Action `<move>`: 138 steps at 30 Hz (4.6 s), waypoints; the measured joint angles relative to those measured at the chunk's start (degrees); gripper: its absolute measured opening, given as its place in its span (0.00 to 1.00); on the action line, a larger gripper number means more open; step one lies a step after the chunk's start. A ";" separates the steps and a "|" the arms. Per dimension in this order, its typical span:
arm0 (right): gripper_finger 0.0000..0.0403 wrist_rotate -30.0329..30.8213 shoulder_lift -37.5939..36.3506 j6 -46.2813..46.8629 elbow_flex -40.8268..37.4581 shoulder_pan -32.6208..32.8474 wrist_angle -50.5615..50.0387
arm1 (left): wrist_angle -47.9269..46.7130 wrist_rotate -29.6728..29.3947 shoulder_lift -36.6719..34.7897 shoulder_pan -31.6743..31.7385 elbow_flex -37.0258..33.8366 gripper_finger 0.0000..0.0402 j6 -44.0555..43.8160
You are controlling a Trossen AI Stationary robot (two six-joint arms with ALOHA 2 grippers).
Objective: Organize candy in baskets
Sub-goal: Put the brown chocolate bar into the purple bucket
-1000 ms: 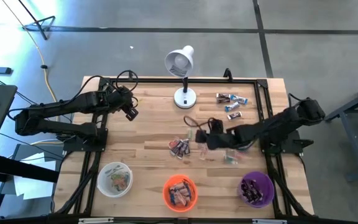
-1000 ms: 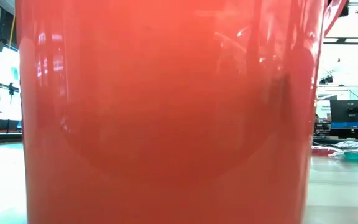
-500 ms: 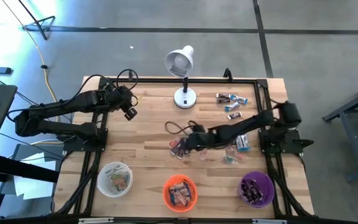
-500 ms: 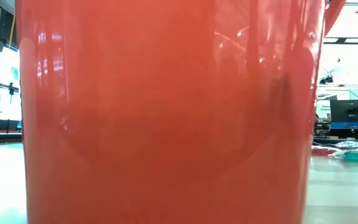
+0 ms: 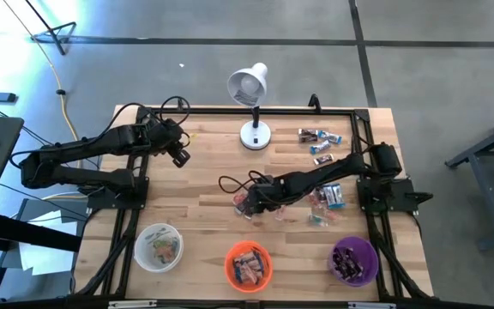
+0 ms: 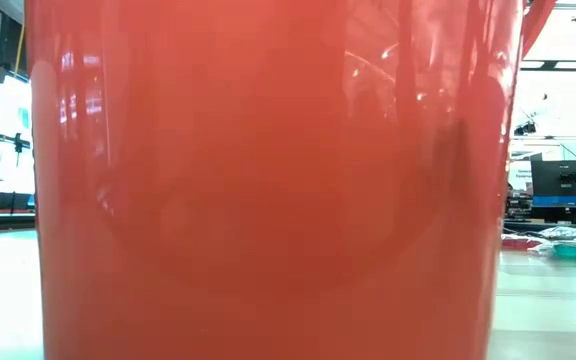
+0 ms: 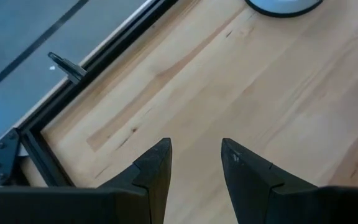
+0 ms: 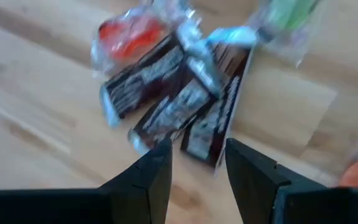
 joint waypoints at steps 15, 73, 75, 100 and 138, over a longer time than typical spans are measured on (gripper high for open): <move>0.35 -2.19 0.00 1.88 0.00 -1.39 -1.01 | -2.54 0.91 0.00 0.00 0.00 0.32 6.36; 0.00 -3.89 1.55 20.32 45.57 16.44 -63.71 | -1.01 -0.82 -0.02 7.56 0.00 0.32 21.79; 0.00 -6.82 1.31 25.08 44.36 19.38 -63.71 | -0.96 -0.81 -0.02 7.56 0.00 0.32 21.79; 0.05 -9.86 -19.86 53.97 0.84 41.14 -38.79 | 6.94 0.89 -0.02 7.39 0.02 0.32 12.05; 0.35 7.54 -5.58 13.60 -3.28 2.12 2.15 | 2.00 2.09 -0.02 7.45 0.02 0.32 19.13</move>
